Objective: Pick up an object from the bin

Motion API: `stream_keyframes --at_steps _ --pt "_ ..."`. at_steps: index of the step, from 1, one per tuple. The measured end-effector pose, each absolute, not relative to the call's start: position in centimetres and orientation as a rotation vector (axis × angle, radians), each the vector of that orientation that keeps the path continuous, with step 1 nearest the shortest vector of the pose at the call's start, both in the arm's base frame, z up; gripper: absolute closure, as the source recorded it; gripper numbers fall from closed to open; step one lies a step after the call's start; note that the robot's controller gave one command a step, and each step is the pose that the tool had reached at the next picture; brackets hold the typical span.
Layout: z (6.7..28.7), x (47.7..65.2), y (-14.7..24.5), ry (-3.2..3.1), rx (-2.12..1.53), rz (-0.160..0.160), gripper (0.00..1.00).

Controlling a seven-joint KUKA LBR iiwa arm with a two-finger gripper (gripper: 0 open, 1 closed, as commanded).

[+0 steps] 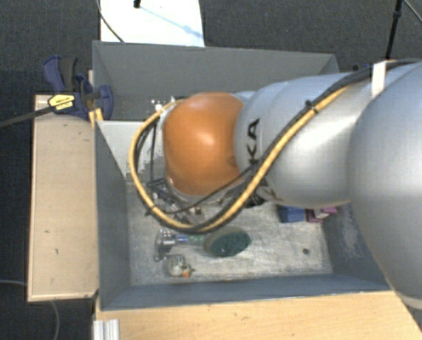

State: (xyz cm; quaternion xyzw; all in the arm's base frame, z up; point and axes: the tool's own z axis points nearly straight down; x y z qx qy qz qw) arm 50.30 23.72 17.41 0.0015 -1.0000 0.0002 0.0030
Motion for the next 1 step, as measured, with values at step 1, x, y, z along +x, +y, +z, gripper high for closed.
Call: stream_keyframes --at_steps 1 --pt "7.04 53.85 15.11 -3.148 0.032 -0.005 0.0"
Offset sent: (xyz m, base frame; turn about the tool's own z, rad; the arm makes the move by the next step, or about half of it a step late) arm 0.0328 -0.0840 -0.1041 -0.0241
